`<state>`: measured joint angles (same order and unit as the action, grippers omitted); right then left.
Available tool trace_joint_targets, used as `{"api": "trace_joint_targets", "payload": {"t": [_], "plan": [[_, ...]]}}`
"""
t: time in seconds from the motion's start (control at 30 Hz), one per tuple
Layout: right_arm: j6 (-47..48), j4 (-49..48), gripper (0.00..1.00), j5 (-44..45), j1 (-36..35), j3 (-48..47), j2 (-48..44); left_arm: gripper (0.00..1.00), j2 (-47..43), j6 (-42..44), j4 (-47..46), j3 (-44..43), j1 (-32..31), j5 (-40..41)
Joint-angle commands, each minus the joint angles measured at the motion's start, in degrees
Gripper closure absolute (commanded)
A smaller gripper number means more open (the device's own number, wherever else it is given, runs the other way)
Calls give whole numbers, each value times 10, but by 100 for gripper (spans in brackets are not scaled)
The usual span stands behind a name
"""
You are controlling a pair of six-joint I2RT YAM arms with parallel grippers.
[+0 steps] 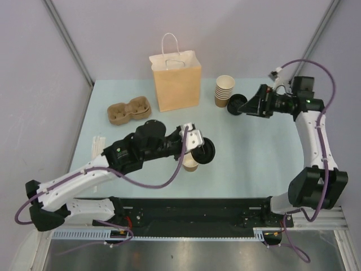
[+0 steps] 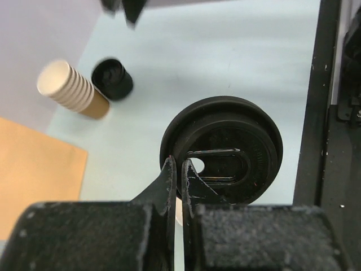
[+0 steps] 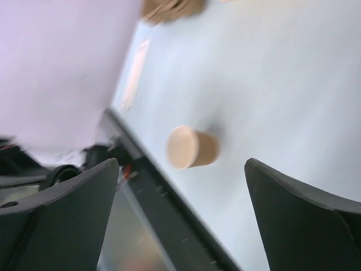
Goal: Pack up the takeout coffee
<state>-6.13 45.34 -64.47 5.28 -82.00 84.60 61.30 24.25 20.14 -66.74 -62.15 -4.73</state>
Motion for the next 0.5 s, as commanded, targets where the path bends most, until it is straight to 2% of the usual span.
{"api": "trace_joint_targets", "payload": {"t": [0.0,0.03,0.1,0.17,0.23,0.33,0.4,0.47], "plan": [[59,-27,0,144,39,-22,-71,100,87,-127,169,-100,55,-38],[91,-26,0,187,38,-21,-88,100,108,-136,194,-115,89,-94],[122,-44,0,214,40,-17,-105,100,161,-158,251,-141,115,-126],[82,-64,0,204,48,-10,-123,100,188,-174,273,-146,147,-150],[63,-106,0,166,51,12,-128,100,225,-184,278,-152,161,-134],[60,-103,0,90,51,29,-112,100,250,-199,268,-151,164,-100],[39,-83,0,71,47,41,-88,100,257,-215,248,-139,164,-61],[15,-96,0,61,40,82,-85,100,254,-225,211,-115,165,-66]]}}
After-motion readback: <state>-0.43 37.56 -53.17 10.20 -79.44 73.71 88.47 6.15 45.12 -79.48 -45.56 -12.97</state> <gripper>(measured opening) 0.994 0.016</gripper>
